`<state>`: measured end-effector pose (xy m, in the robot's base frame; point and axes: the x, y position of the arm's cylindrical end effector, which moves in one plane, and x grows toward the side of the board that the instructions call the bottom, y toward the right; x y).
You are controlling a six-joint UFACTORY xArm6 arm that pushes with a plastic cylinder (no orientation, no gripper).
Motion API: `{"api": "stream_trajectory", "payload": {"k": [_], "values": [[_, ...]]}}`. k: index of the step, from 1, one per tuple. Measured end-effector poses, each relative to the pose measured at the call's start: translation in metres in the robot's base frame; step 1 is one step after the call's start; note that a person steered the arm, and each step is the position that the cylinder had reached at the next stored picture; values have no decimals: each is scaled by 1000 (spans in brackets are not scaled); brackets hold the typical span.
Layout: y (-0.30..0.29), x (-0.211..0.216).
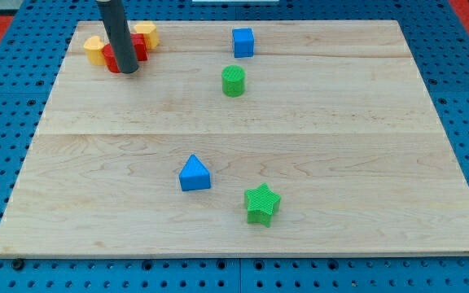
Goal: Move the green star into the blue triangle
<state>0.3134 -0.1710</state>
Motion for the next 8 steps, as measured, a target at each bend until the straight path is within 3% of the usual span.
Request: {"api": "stream_trajectory", "payload": {"k": [2,4,6,8], "values": [[74,62],[76,69],[51,131],[36,138]]}}
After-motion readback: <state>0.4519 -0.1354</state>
